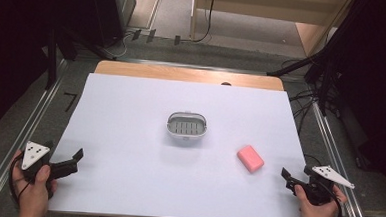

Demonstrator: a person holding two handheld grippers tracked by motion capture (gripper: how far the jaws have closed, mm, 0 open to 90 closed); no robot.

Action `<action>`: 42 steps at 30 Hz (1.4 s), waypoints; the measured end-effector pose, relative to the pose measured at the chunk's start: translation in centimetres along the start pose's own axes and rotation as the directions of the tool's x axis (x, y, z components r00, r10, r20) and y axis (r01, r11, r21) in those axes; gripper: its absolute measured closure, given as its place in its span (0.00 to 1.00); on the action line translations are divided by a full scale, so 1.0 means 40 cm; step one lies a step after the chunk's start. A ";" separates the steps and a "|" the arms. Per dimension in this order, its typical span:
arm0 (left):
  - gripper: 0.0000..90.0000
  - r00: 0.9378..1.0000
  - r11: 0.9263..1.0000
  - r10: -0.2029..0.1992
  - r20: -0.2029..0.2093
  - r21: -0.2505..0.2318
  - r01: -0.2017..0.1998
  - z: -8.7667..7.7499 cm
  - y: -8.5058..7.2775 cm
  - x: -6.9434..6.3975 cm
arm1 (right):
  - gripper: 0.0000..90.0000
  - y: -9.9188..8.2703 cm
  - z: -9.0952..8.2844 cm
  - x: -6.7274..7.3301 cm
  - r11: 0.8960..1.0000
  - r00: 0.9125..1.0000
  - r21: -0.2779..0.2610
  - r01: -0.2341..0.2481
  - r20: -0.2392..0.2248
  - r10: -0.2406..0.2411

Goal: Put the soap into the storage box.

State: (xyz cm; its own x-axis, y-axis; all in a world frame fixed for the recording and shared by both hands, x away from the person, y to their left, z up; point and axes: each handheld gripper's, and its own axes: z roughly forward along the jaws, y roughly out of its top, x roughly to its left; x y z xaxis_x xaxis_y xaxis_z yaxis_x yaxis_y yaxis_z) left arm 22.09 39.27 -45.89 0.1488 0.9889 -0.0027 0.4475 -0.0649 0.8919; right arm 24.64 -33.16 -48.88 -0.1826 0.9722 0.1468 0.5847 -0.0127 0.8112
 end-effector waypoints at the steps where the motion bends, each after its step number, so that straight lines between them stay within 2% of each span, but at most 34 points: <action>1: 0.00 1.000 1.000 -0.001 0.001 0.002 0.001 0.001 0.000 0.001 | 0.15 0.000 0.000 0.000 1.000 1.000 -0.001 0.004 0.003 -0.004; 3: 0.00 1.000 1.000 -0.003 0.001 0.006 0.003 0.003 0.001 0.001 | 0.16 0.000 -0.002 0.003 1.000 1.000 -0.004 0.006 0.005 -0.006; 8: 0.00 1.000 1.000 0.005 -0.001 0.001 -0.005 0.001 0.000 -0.001 | 0.28 0.004 -0.005 0.009 0.999 0.999 -0.028 0.032 -0.002 -0.032; 10: 0.00 1.000 1.000 0.007 0.001 -0.001 -0.007 -0.001 0.000 -0.001 | 0.34 0.009 -0.001 0.014 0.998 0.998 -0.026 0.059 0.012 -0.058; 11: 0.00 1.000 1.000 0.005 0.001 -0.002 -0.005 -0.001 -0.001 0.000 | 0.38 0.013 0.006 0.018 0.996 0.996 -0.024 0.086 0.040 -0.085; 15: 0.00 1.000 1.000 0.000 0.002 0.001 0.000 0.001 0.000 0.000 | 0.39 0.028 0.008 0.016 0.996 0.996 0.000 0.092 0.016 -0.092; 16: 0.00 1.000 1.000 0.001 0.002 0.004 -0.001 0.002 0.000 0.000 | 0.39 0.033 0.007 0.017 0.995 0.995 0.003 0.100 0.019 -0.100; 17: 0.00 1.000 1.000 0.000 0.001 0.009 0.000 0.002 0.001 0.000 | 0.39 0.041 0.002 0.020 0.994 0.993 -0.011 0.108 0.042 -0.107; 19: 0.00 1.000 1.000 -0.002 -0.004 0.008 0.002 0.002 0.001 -0.001 | 0.39 0.048 0.000 0.025 0.994 0.993 -0.005 0.106 0.046 -0.106; 21: 0.00 1.000 1.000 -0.002 -0.004 0.007 0.002 0.002 0.000 0.000 | 0.37 0.056 -0.001 0.031 0.994 0.995 0.038 0.098 0.021 -0.099; 22: 0.00 1.000 1.000 -0.002 -0.004 0.007 0.002 0.002 0.000 0.000 | 0.37 0.056 -0.001 0.031 0.994 0.995 0.038 0.098 0.021 -0.099; 25: 0.00 1.000 1.000 -0.005 -0.002 0.006 0.005 0.003 0.000 0.000 | 0.31 0.070 0.002 0.046 0.991 0.995 0.095 0.098 0.002 -0.099; 26: 0.00 1.000 1.000 -0.005 -0.001 0.007 0.005 0.003 0.000 0.000 | 0.24 0.079 0.005 0.057 0.986 0.993 0.115 0.120 -0.027 -0.118; 27: 0.00 1.000 1.000 -0.005 -0.001 0.007 0.005 0.003 0.000 0.000 | 0.24 0.079 0.005 0.057 0.986 0.993 0.115 0.120 -0.027 -0.118; 28: 0.00 1.000 1.000 -0.007 0.000 0.009 0.007 0.002 0.001 0.001 | 0.21 0.087 0.013 0.071 0.978 0.989 0.148 0.146 -0.037 -0.142; 33: 0.00 1.000 1.000 -0.026 0.009 0.004 0.026 0.002 0.000 0.007 | 0.15 0.100 0.037 0.100 0.952 0.977 0.224 0.211 -0.068 -0.201; 34: 0.00 1.000 1.000 -0.026 0.009 0.004 0.026 0.002 0.000 0.007 | 0.15 0.100 0.037 0.100 0.952 0.977 0.224 0.211 -0.068 -0.201; 36: 0.00 1.000 1.000 -0.028 0.010 0.002 0.028 0.001 0.000 0.008 | 0.15 0.104 0.044 0.110 0.944 0.975 0.244 0.221 -0.086 -0.206; 37: 0.00 1.000 1.000 -0.027 0.010 0.004 0.027 0.001 0.000 0.008 | 0.14 0.109 0.052 0.118 0.934 0.971 0.268 0.237 -0.099 -0.218; 38: 0.00 1.000 1.000 -0.027 0.010 0.004 0.027 0.001 0.000 0.008 | 0.14 0.109 0.052 0.118 0.934 0.971 0.268 0.237 -0.099 -0.218; 39: 0.00 1.000 1.000 -0.028 0.010 0.006 0.028 0.002 0.000 0.008 | 0.14 0.116 0.056 0.124 0.926 0.968 0.286 0.248 -0.118 -0.223; 40: 0.00 1.000 1.000 -0.028 0.009 0.006 0.028 0.002 0.001 0.008 | 0.14 0.116 0.056 0.124 0.926 0.968 0.286 0.248 -0.118 -0.223; 42: 0.00 1.000 1.000 -0.030 0.008 0.007 0.030 0.002 0.001 0.008 | 0.14 0.128 0.061 0.132 0.914 0.965 0.317 0.255 -0.152 -0.216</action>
State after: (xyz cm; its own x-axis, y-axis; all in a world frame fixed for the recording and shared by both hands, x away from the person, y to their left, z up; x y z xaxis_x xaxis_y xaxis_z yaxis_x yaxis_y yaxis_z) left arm 22.23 39.56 -45.91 0.1424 0.9893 -0.0330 0.4581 -0.0363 0.8882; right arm 28.60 -27.52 -45.34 -0.4224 0.9049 0.0522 0.7382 0.3099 0.5992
